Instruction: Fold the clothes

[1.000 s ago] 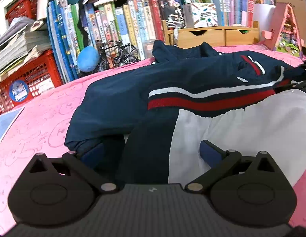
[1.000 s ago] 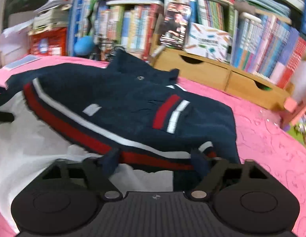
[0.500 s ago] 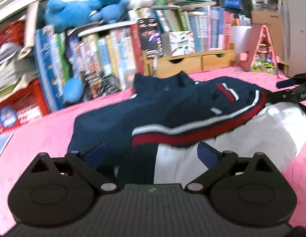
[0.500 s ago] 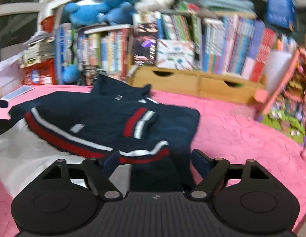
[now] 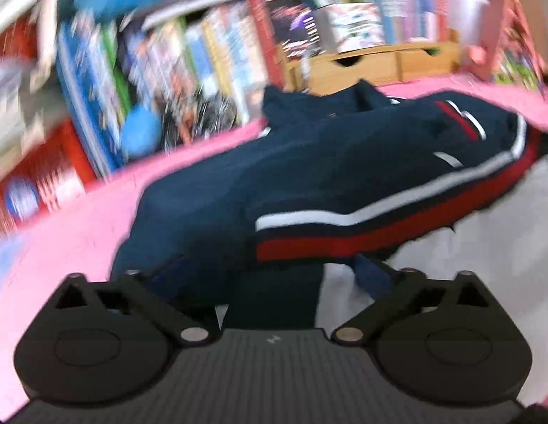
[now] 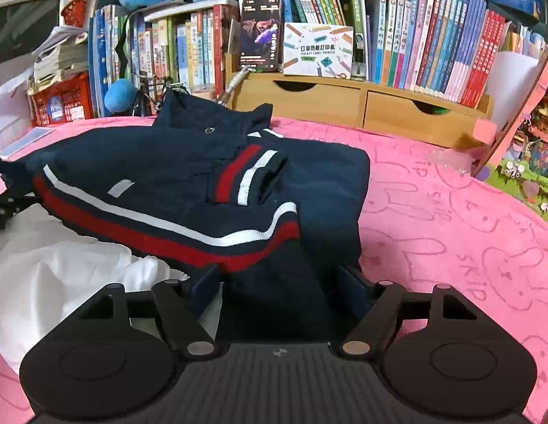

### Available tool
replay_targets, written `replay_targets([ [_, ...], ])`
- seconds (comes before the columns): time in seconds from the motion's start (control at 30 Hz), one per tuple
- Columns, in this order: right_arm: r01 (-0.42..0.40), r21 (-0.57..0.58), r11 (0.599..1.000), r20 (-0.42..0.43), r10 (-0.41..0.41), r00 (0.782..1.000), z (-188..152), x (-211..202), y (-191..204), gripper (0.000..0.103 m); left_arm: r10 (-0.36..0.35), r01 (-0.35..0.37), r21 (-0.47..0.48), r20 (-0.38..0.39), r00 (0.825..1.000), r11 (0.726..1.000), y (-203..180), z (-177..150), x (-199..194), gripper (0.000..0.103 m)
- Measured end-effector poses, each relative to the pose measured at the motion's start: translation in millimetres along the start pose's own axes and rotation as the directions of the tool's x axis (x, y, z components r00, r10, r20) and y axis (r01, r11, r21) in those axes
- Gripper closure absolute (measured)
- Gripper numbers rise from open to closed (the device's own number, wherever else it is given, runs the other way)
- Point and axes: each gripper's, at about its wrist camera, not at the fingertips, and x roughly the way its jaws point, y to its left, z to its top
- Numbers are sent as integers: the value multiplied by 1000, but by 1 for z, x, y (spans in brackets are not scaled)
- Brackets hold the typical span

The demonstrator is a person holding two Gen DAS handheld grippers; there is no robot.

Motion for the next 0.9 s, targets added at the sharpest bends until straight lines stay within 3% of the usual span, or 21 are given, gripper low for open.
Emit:
replay_targets([
  [0.07,2,-3,1000,-1,-2,1000,1,0,0,28,-70,65,-117,-43,997,991,16,1,6,0],
  [0.1,2,-2,1000,-1,-2,1000,1,0,0,27,-84,78,-128,-43,996,989,18,0,5,0],
  [0.23,-3,9,1000,-8,3,1000,1,1,-2,25,-122,122,-53,6,993,991,12,-3,-3,0],
  [0.37,-12,35,999,-18,13,1000,1,3,-6,20,-175,172,-89,-34,984,981,12,2,7,0],
  [0.6,-21,46,999,-29,22,999,2,7,-8,13,-166,161,-76,-76,983,984,6,9,16,0],
  [0.9,-19,39,999,-34,20,999,2,8,-6,9,-155,151,-67,-63,986,986,4,6,16,0],
])
